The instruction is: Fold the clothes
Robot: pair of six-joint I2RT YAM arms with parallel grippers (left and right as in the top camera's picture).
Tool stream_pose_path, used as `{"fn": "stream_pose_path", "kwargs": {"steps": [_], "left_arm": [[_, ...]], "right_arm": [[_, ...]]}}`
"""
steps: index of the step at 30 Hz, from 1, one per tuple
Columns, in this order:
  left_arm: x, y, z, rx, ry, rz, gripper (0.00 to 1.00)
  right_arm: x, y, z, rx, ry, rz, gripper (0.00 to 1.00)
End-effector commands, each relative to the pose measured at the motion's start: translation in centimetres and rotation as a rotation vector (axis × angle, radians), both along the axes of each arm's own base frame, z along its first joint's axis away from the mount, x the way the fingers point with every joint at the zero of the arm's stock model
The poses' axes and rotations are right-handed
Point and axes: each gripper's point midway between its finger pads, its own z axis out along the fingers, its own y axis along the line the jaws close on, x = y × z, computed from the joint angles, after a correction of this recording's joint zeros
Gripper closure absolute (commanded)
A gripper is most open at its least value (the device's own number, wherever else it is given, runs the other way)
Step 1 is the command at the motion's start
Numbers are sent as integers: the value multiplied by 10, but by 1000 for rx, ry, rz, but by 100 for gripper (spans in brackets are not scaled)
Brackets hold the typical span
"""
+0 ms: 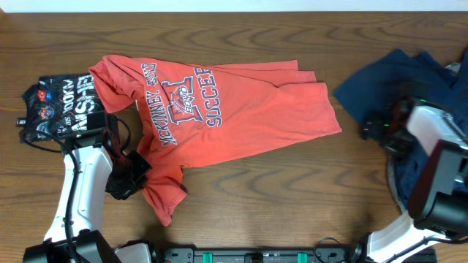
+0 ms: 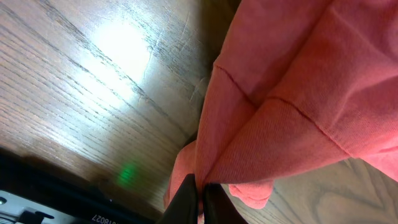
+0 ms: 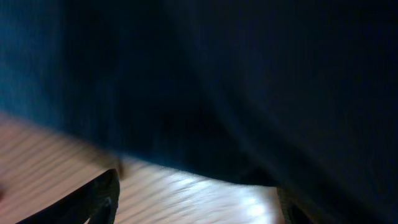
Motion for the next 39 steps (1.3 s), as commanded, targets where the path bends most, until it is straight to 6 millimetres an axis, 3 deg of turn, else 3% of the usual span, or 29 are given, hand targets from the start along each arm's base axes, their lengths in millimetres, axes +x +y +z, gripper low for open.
{"fn": "stream_pose_path", "kwargs": {"steps": [1,2,4,6,9,14,18,20,21,24,26,31,36,39], "left_arm": [[-3,5,1,21,4,-22,94],[-3,4,1,20,5,-22,94],[-3,5,1,21,4,-22,94],[-2,5,1,21,1,-22,94],[-2,5,1,21,0,-22,94],[0,5,1,22,-5,-22,94],[0,5,1,23,-6,-22,94],[1,5,1,24,-9,-22,94],[1,5,1,24,-11,-22,94],[2,6,1,25,-13,-22,94],[2,6,1,25,-13,-22,94],[2,5,1,25,-13,-21,94],[5,6,0,28,-26,-21,94],[7,7,0,30,-33,-21,94]], "right_arm": [[-3,-38,12,-12,-42,-157,18],[1,-37,16,45,-81,-159,18],[18,-15,31,217,-204,-41,19],[30,17,51,374,-318,101,21],[29,64,74,516,-373,267,21],[21,110,69,486,-271,428,17],[30,99,47,245,-163,358,14],[44,97,44,173,-190,356,19],[52,98,45,154,-218,362,25],[77,98,48,120,-311,383,74],[90,96,49,102,-355,383,86],[105,92,34,88,-382,381,98],[112,98,2,130,-371,404,98],[117,91,-17,97,-357,393,99]]}}
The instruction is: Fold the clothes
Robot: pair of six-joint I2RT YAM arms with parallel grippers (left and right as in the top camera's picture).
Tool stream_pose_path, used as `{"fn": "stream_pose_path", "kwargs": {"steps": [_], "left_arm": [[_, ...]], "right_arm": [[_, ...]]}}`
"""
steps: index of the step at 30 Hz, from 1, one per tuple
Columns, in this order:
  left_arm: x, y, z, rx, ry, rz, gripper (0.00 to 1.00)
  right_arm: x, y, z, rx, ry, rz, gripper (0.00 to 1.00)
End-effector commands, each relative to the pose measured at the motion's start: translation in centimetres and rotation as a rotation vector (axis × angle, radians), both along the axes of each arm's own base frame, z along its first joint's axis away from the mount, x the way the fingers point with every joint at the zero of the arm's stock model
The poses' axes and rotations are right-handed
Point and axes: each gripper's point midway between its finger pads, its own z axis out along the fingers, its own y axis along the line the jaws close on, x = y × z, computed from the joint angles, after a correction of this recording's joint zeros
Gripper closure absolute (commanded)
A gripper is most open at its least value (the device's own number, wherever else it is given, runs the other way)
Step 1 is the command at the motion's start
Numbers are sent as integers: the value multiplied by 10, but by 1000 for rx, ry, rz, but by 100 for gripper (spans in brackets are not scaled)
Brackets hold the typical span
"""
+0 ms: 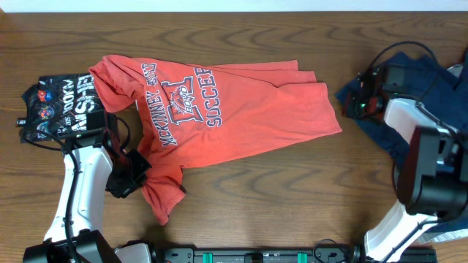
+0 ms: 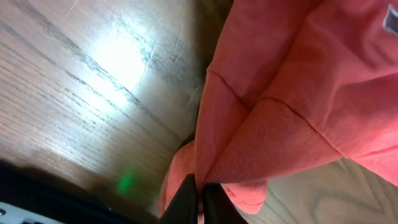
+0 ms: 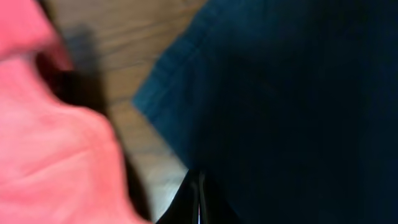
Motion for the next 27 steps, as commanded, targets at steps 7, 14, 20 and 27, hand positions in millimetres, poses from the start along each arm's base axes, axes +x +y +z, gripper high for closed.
{"fn": "stream_pose_path", "kwargs": {"steps": [7,14,20,27], "left_arm": [[0,5,1,21,-2,-5,94],[0,5,1,21,-4,-5,94],[1,5,1,22,-6,-5,94],[2,5,1,24,-13,-5,94]], "right_arm": [[5,-105,-24,-270,8,-420,96],[-21,-212,-1,-244,-9,-764,89],[-12,-225,27,0,-105,-696,87],[17,-123,98,310,-263,-235,60]]}}
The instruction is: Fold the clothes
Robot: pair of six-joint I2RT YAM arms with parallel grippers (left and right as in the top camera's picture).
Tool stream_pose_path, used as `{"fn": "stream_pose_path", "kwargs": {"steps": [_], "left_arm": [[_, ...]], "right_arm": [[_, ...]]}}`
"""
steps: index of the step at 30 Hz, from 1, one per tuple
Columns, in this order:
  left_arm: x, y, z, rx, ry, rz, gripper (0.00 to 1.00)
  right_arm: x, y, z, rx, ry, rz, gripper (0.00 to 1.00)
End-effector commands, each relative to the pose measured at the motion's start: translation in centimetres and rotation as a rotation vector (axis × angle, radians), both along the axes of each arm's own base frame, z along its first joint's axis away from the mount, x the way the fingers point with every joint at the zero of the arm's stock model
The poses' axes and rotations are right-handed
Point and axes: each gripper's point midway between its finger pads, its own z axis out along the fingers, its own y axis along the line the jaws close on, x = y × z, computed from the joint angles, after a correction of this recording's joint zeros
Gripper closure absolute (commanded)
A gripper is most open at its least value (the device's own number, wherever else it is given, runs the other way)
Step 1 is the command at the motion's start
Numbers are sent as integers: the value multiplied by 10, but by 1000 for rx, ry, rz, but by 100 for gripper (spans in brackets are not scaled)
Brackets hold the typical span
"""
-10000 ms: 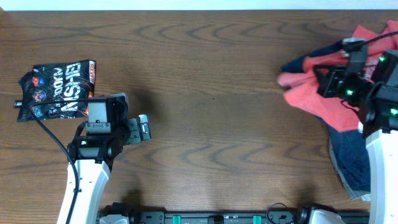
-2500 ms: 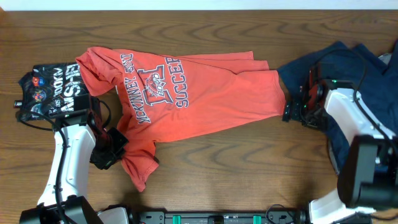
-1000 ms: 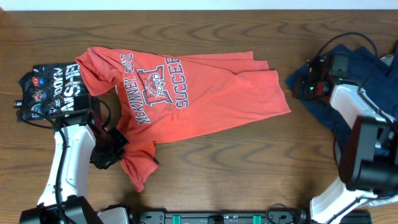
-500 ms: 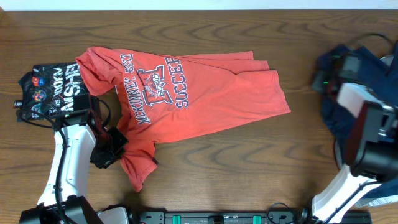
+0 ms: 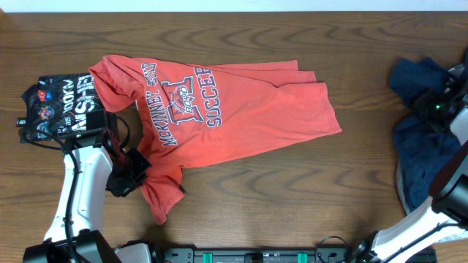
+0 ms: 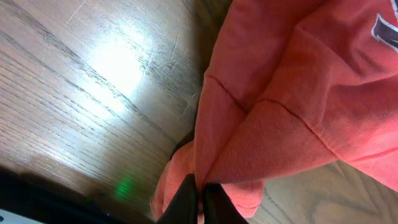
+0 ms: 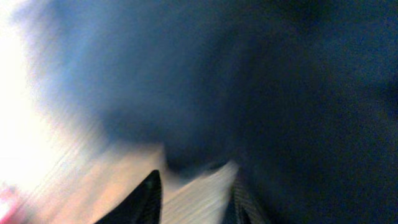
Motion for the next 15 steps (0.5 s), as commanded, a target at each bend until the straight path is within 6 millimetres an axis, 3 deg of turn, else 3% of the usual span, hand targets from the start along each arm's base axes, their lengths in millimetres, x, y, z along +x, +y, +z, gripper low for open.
{"fn": "stream_pose_path", "kwargs": {"steps": [1,5,11,15], "left_arm": [[-1,4,1,20,0,-5,94],[-1,4,1,21,0,-5,94],[-1,4,1,21,0,-6,94],[-1,4,1,21,0,-5,93]], "right_arm": [[18,67,70,102,-205,290,55],[-5,109,73,134,-85,357,46],[-52,154,41,155,199,404,40],[-73,185,20,142,313,456,30]]}}
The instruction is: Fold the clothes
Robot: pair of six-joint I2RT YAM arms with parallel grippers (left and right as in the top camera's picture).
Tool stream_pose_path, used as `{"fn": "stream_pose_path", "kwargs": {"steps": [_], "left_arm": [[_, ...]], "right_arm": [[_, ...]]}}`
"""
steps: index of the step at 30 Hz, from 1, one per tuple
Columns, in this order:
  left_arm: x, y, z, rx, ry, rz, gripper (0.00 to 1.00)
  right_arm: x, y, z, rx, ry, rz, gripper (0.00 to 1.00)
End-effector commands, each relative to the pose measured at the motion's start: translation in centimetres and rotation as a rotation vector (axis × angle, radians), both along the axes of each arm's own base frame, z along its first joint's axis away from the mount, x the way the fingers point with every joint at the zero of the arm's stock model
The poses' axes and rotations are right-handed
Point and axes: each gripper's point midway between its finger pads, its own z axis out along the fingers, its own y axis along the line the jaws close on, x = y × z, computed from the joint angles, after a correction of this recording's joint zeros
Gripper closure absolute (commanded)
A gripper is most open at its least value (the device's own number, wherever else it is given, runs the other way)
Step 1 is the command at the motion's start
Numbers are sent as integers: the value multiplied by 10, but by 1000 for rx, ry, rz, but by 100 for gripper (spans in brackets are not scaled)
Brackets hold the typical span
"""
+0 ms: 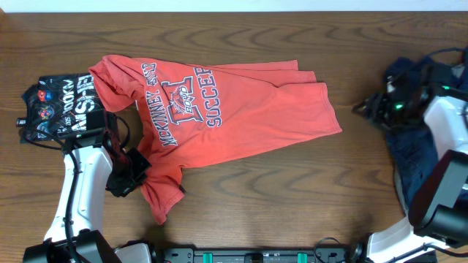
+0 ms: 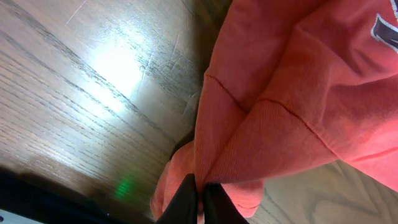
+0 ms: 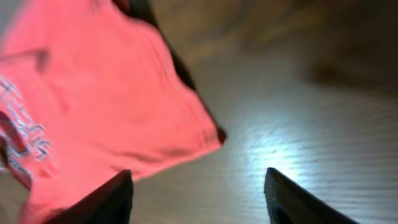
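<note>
A red T-shirt [image 1: 227, 109] printed "McKinney Boyd Soccer" lies spread and rumpled across the middle of the wooden table [image 1: 278, 190]. My left gripper [image 2: 200, 196] is shut on a bunched fold of its lower left part [image 2: 273, 124], near the table's front left. My right gripper [image 3: 198, 199] is open and holds nothing, hovering over bare wood to the right of the shirt's right corner [image 3: 124, 106]. In the overhead view it sits at the left edge of the dark blue garment [image 1: 417, 139].
A folded black printed shirt [image 1: 62, 106] lies at the far left. The dark blue garment is piled at the right edge, partly hanging off the table. A black rail [image 1: 256, 256] runs along the front edge.
My right gripper was at the far right edge against the blue garment with narrowly parted fingers; now it is further left, wide open over bare wood, facing the red shirt. The left has not moved.
The left gripper stayed shut on the red shirt's fold throughout. The right gripper was open in the blue pile, then shut on the blue cloth near the red shirt, then at the far right with the cloth bunched there, and now stands open facing the red shirt.
</note>
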Motion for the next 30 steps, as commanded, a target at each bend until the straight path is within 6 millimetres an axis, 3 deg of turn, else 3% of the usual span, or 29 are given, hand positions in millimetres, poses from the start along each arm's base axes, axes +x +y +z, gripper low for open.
{"fn": "stream_pose_path", "kwargs": {"steps": [1,4,8,16,23,25,30], "left_arm": [[-1,4,1,20,0,-5,94],[-1,4,1,20,-1,-5,93],[-1,4,1,20,-1,-5,93],[-1,4,1,21,-2,-5,93],[0,5,1,22,-6,-5,93],[1,5,1,22,-8,-5,93],[2,5,1,23,-13,-5,94]], "right_arm": [[-16,24,-19,-50,75,64,25],[-24,42,-33,-88,117,73,25],[-32,41,-54,-227,194,-41,24],[-24,61,-75,-209,129,-128,22],[-13,64,-86,-183,46,-185,25],[-13,64,-87,-182,39,-184,32],[-13,66,-87,-185,38,-174,71]]}}
